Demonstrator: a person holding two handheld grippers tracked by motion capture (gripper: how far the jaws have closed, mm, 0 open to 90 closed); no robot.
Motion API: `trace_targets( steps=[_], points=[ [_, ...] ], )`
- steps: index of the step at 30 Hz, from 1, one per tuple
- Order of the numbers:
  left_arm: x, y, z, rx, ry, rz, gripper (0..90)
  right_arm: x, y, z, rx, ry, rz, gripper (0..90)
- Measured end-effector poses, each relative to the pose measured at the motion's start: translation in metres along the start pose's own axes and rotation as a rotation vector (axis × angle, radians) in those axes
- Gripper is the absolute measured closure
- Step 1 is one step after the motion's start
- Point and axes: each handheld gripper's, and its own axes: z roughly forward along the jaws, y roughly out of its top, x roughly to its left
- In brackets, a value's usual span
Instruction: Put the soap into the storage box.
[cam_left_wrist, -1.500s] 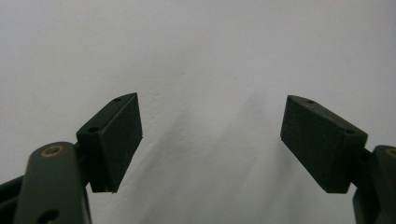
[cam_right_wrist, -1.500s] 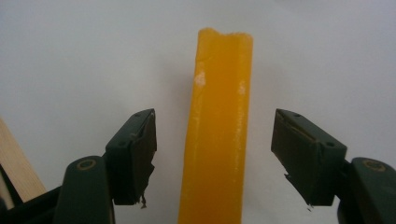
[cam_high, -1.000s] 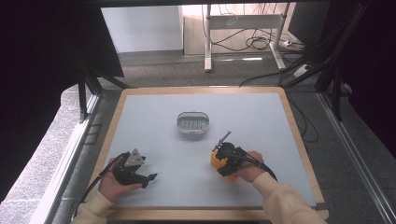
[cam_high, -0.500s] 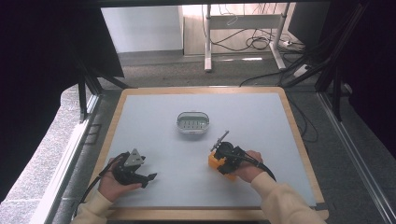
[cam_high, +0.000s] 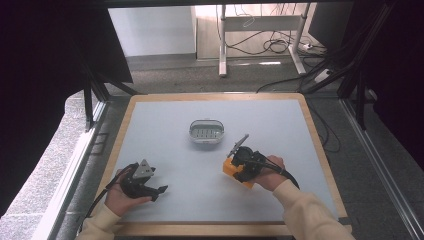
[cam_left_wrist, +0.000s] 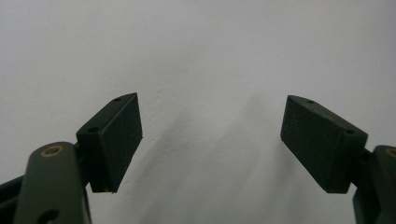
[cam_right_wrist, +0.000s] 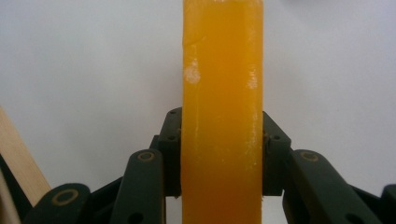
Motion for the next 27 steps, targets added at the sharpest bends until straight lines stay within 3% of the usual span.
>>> trace_targets(
  steps=[5,27],
  points=[
    [0.000,0.000,0.001,0.005,0.000,0.003,20.7,-0.002,0.001,-0.005,-0.004,-0.005,-0.028,61.7],
    [0.000,0.000,0.002,0.003,-0.001,0.001,20.7,-0.010,0.008,-0.018,-0.036,-0.010,-0.064,61.7]
  ],
)
